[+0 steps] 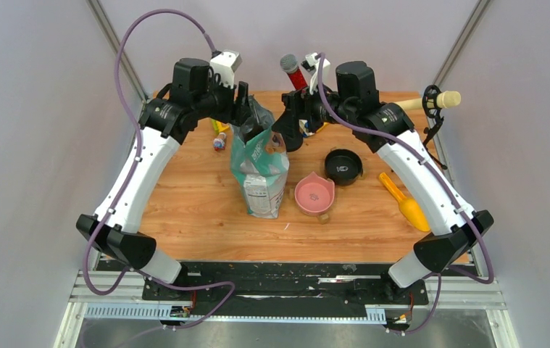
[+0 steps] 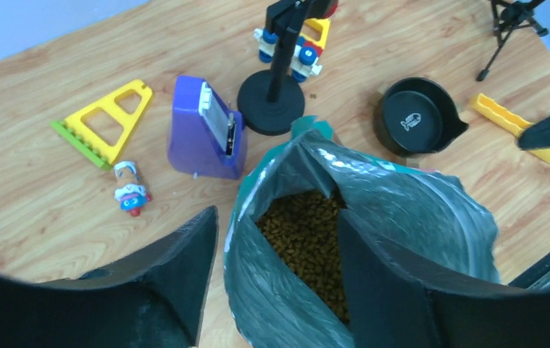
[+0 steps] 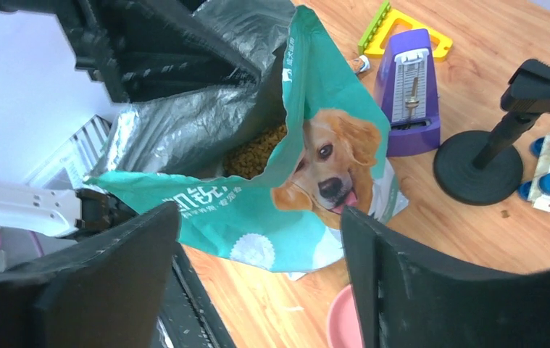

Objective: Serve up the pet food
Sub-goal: Open the pet food bag at the center of the board, then pick up the spatula from the center of the board.

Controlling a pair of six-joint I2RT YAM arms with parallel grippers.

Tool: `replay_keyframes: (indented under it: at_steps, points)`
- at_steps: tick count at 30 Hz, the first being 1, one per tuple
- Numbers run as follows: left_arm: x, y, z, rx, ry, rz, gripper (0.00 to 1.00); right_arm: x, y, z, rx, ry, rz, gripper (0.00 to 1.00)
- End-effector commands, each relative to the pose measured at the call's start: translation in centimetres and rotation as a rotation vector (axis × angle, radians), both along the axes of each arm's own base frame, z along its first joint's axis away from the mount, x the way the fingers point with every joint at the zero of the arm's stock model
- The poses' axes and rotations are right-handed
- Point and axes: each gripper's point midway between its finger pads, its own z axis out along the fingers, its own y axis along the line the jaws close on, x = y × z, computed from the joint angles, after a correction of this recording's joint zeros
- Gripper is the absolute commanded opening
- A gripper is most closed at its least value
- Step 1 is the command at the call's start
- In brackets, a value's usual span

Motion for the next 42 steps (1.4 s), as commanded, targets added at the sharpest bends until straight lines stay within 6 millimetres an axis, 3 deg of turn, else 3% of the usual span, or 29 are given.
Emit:
replay_keyframes:
  at_steps: [1, 2, 4, 9, 12, 16, 18, 20, 23, 26, 27, 28, 30, 32, 36, 40, 42]
  points:
    - [-1.4, -0.7, 3.5, -0.115, -0.067, -0.014, 0.82, 0.1, -0.5, 2.8, 0.051, -0.077, -0.029, 0.94]
    - [-1.6, -0.7, 3.7, -0.122, -0.071, -0.017, 0.94, 0.1, -0.7, 3.1, 0.055, -0.085, -0.045, 0.99]
    - [-1.9, -0.9, 4.3, -0.141, -0.085, -0.031, 0.99, 0.2, -1.4, 3.7, 0.06, -0.106, -0.082, 1.0]
    - [-3.1, -1.2, 6.7, -0.19, -0.126, -0.07, 1.0, -0.5, -4.3, 5.0, 0.07, -0.167, -0.207, 1.0]
    - [-4.0, -0.9, 8.1, -0.213, -0.162, -0.069, 1.0, -0.2, -6.9, 4.3, 0.073, -0.156, -0.336, 1.0]
    - [-6.0, 0.3, 10.5, -0.263, -0.236, -0.045, 1.0, 1.2, -12.0, 2.0, 0.065, -0.099, -0.552, 1.0]
    - [-7.4, 1.2, 11.3, -0.284, -0.277, -0.028, 1.0, 2.0, -15.1, -0.1, 0.041, -0.066, -0.661, 1.0]
    - [-8.8, 2.4, 11.4, -0.304, -0.309, 0.012, 1.0, 2.7, -18.1, -3.5, -0.101, -0.085, -0.738, 1.0]
    - [-11.4, 5.0, 9.9, -0.342, -0.323, 0.113, 1.0, 3.0, -23.0, -9.2, -0.39, -0.107, -0.816, 1.0]
    - [-13.5, 8.8, 8.9, -0.363, -0.339, 0.288, 1.0, 3.3, -26.8, -12.7, -0.533, -0.083, -0.769, 1.0]
    - [-13.7, 9.5, 7.1, -0.346, -0.304, 0.327, 1.0, 3.4, -27.3, -13.6, -0.547, -0.075, -0.714, 1.0]
    - [-14.4, 11.0, 7.0, -0.36, -0.315, 0.4, 1.0, 3.6, -27.6, -14.9, -0.555, -0.058, -0.645, 1.0]
    - [-15.5, 12.9, 3.3, -0.306, -0.244, 0.496, 1.0, 3.7, -28.4, -17.5, -0.632, -0.054, -0.508, 1.0]
    - [-16.8, 14.6, 1.3, -0.267, -0.207, 0.562, 1.0, 4.0, -30.5, -19.9, -0.717, -0.034, -0.436, 1.0]
    - [-19.0, 16.5, -0.3, -0.23, -0.18, 0.623, 1.0, 4.5, -33.1, -23.4, -0.711, 0.073, -0.37, 0.97]
    - [-19.8, 17.8, -0.7, -0.215, -0.177, 0.68, 1.0, 4.5, -31.3, -26.8, -0.671, 0.14, -0.18, 0.89]
    - [-20.1, 18.5, -1.0, -0.198, -0.161, 0.715, 1.0, 4.4, -31.7, -28.9, -0.705, 0.192, -0.16, 0.88]
